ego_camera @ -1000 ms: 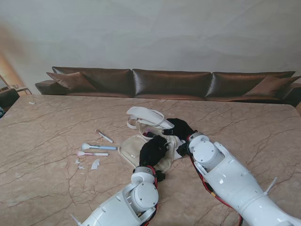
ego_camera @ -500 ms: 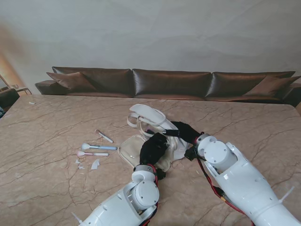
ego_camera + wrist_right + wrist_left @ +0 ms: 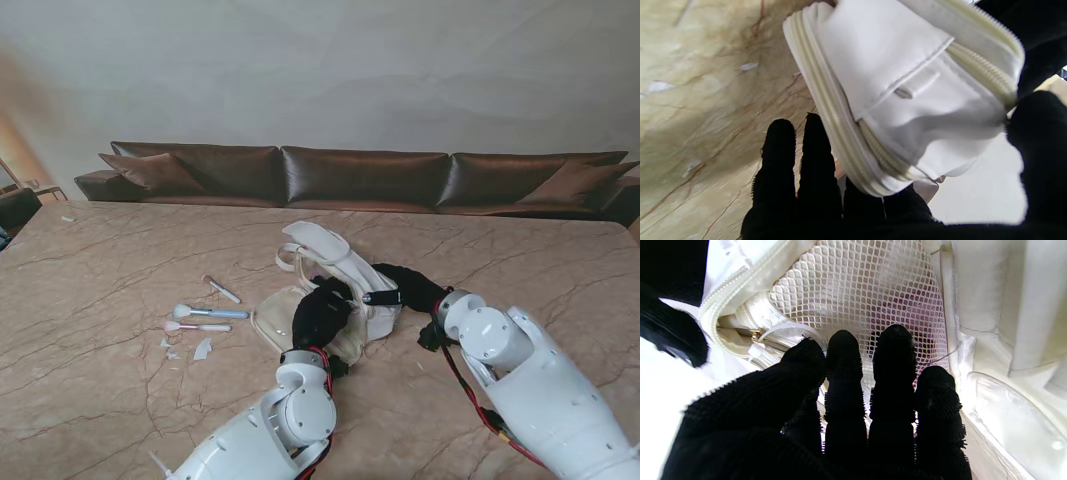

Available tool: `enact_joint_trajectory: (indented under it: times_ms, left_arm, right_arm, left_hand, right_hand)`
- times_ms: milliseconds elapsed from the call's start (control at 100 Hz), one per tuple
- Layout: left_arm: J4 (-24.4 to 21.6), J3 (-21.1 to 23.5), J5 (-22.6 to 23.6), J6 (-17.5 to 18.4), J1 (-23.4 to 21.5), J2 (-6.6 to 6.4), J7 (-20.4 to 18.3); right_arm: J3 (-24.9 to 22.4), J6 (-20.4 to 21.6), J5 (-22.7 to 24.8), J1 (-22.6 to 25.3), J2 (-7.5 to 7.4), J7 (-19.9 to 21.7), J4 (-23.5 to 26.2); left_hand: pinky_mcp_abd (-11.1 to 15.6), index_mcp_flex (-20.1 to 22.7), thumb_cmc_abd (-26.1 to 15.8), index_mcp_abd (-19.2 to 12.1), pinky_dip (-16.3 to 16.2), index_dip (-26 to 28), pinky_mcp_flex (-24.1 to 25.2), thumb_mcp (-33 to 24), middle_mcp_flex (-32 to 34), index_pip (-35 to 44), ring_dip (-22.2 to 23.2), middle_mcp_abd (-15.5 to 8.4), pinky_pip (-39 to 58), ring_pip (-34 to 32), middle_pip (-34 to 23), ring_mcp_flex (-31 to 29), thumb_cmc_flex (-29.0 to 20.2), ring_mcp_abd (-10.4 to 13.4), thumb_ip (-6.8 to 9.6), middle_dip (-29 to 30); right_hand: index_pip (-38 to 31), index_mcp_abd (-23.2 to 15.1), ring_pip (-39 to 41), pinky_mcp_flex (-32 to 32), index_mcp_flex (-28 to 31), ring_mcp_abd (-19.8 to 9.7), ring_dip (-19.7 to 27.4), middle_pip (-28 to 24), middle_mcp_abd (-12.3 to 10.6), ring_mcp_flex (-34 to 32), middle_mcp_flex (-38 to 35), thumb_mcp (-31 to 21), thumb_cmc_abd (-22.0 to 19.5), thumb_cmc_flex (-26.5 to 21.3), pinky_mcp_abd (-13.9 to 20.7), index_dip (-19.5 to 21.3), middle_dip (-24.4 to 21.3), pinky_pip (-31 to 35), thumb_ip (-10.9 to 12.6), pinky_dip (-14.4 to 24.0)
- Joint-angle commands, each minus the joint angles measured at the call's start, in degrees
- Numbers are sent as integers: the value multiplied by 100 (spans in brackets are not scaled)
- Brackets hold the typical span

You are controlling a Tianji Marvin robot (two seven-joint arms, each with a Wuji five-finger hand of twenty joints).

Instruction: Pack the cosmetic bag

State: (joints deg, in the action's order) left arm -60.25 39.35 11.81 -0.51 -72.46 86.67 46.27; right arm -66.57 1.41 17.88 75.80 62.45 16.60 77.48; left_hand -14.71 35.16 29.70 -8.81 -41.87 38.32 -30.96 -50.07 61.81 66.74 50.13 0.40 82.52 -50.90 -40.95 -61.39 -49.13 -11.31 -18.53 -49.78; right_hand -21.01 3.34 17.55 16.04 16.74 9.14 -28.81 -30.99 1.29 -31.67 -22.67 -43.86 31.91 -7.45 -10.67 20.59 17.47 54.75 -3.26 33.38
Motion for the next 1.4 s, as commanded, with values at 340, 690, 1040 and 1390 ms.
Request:
enact_joint_trajectory:
  times_ms: [340,690,1040,1390]
  left_arm:
    - [66,-38,129,51,61,15,129]
    - [100,-145,269,177,79,29,164]
    - [24,-156,390,-140,106,14,179]
    - [96,-190,434,-159,153,77,324]
  right_arm:
    - [-325,145,449,602,-131,26,388]
    - [-17,193,651,691,11,-756,126]
    - [236,305,429,606,289,-1800,-239]
    - [156,85,703,830,166,-1462,114]
  left_hand:
    - [-23,687,449,-438,604,-536,-679,-826,590,18,-269,-187,-301,507,726,-463,452,258,256,75]
    - [-13,999,1007,-202,753,-1264,-848,-1455,850,-132,-399,-93,-422,747,1110,-629,962,327,469,208]
    - [-144,474,517,-250,422,-68,-722,-1189,534,545,6,-389,-71,249,406,-518,479,287,143,-420]
    - [-128,526,599,-312,402,-207,-819,-1271,604,557,-14,-365,38,134,319,-601,556,267,175,-225]
  right_hand:
    - [156,165,-186,-91,-175,-179,123,51,104,154,410,-41,537,-333,33,-95,-70,-255,78,210]
    - [20,175,62,182,33,-174,41,-237,145,-95,256,442,526,-944,-34,61,13,-132,38,453]
    - [-1936,-928,1904,1573,1605,-275,-951,-1321,-228,-1896,-1962,-2695,799,-1391,-63,1137,530,1633,-354,522]
    - [342,792,72,-90,-1061,92,-33,23,424,544,1259,-2340,2065,140,-207,-95,-196,140,-955,564]
